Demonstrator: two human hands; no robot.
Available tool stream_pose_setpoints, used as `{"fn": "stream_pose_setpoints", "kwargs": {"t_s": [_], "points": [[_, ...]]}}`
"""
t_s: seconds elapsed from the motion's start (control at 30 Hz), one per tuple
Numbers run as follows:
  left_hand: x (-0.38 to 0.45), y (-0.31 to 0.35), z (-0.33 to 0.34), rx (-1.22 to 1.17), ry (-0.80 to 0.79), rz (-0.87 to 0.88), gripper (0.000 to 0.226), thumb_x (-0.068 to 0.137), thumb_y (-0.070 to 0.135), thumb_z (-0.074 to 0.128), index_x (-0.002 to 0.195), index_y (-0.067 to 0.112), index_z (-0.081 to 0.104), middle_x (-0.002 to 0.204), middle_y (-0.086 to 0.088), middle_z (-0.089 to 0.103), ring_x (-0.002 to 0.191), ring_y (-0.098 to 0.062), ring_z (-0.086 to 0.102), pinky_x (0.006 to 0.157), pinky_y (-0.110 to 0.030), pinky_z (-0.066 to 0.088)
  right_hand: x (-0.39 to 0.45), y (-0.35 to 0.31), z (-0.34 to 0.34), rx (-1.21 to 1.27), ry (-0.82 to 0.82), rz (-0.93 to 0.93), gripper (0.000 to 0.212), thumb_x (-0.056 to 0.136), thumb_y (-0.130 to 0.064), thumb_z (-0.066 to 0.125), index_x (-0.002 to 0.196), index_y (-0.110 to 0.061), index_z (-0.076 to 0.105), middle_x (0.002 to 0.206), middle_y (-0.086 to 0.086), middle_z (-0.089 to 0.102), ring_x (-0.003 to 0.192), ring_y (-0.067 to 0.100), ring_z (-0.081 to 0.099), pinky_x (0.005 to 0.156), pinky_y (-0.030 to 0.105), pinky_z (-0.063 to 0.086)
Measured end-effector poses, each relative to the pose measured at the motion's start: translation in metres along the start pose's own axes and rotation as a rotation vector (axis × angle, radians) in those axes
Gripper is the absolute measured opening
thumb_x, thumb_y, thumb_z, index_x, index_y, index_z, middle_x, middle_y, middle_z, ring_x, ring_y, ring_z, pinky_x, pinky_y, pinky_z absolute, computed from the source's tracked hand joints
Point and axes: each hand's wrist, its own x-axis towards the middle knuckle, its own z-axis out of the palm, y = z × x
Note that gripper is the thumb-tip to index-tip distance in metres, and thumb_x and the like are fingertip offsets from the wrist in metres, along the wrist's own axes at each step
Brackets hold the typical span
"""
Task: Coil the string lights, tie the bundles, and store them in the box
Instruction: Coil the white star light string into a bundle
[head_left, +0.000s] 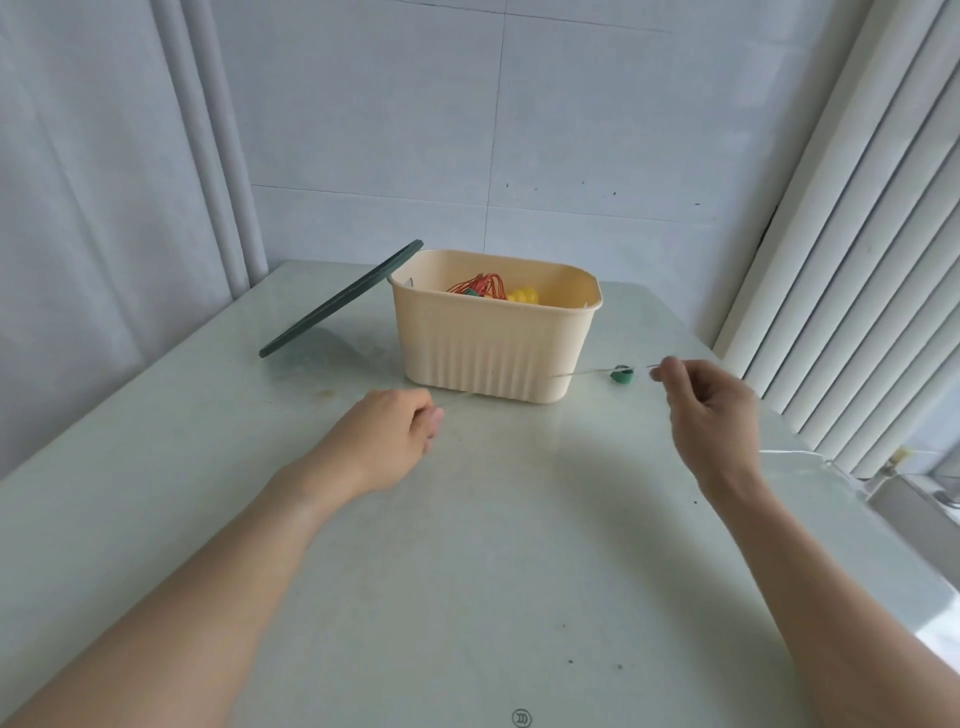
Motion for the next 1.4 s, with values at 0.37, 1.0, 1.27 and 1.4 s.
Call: {"fn": "stream_pose_setpoints", "kwargs": {"t_s": [0.37,1.0,1.27,1.4], "points": [[-0.020,0.058,-0.012,-1.310,-0.543,-0.228,0.022,0.095,0.026,0.044,0.091,0.006,0.053,0.084,-0.023,0.065,0.072,-0.039,0.069,0.062,-0.042,0.058,-0.028,-0.011,0.020,-0.040,-0.440,-0.066,0.021,0.100,-0.024,0.056,0.086,-0.015,0.068,0.052,-0.008,0.057,0.046,0.005,0.044,0.050,0.019,0.037],[-0.014,0.060,0.037,-0.516,-0.069,-0.078,0.086,0.075,0.056,0.069,0.149,0.026,0.037,0.125,0.006,0.061,0.115,-0.006,0.061,0.098,-0.025,0.049,-0.050,-0.036,0.024,0.164,-0.589,-0.027,0.048,0.104,-0.013,0.038,0.056,-0.014,0.038,0.042,0.003,0.043,0.047,0.017,0.033,0.053,0.030,0.033],[-0.013,0.067,0.037,-0.969,0.168,0.070,0.018,0.087,0.024,0.064,0.086,0.006,0.067,0.078,0.006,0.076,0.078,-0.003,0.070,0.083,-0.017,0.052,-0.055,-0.032,0.027,0.100,-0.738,-0.069,0.041,0.099,-0.044,0.048,0.080,-0.012,0.065,0.053,-0.004,0.056,0.049,0.014,0.046,0.054,0.023,0.041],[-0.010,0.062,0.024,-1.085,0.178,0.059,0.030,0.084,0.030,0.062,0.081,0.000,0.062,0.075,-0.012,0.074,0.063,-0.026,0.072,0.068,-0.031,0.060,-0.050,-0.029,0.022,-0.064,-0.607,-0.259,0.028,0.094,-0.038,0.066,0.076,-0.017,0.068,0.061,-0.003,0.063,0.055,0.012,0.054,0.059,0.028,0.047]]}}
